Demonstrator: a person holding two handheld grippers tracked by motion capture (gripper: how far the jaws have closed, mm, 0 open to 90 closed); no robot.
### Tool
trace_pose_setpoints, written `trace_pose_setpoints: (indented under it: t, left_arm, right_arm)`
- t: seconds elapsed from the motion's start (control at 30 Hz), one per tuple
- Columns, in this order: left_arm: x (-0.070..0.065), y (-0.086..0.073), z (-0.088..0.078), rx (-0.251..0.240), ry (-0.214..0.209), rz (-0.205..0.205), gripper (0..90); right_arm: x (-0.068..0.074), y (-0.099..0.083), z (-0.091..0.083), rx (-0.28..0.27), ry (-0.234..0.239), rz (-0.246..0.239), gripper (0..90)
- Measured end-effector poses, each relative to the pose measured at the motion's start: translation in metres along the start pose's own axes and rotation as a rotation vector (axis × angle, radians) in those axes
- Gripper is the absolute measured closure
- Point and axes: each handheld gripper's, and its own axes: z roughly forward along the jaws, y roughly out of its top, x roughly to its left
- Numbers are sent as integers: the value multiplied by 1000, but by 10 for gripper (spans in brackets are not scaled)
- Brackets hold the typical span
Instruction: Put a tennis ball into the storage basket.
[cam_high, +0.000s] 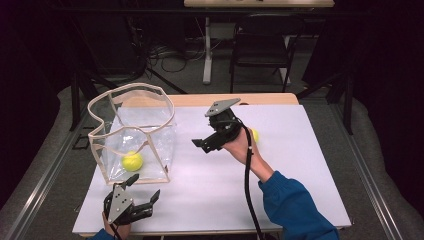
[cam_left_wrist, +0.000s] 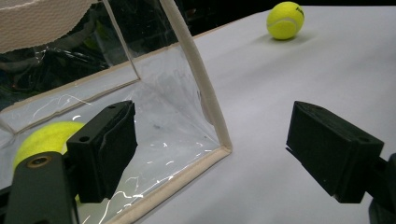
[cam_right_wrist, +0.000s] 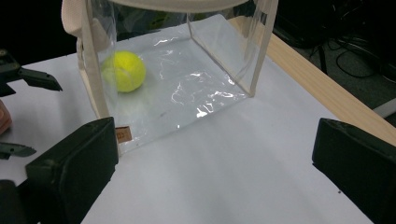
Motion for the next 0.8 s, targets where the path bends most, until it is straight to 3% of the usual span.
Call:
trace_pose_setpoints:
  t: [0.5,0.8]
  left_arm:
    - [-1,0,0,-1,5,0,159]
    - [-1,0,0,0,6,3,159]
  right_arm:
    - [-12,-47,-15,14,-38,50,0]
    - [-13,-76,-21,31,-88,49,0]
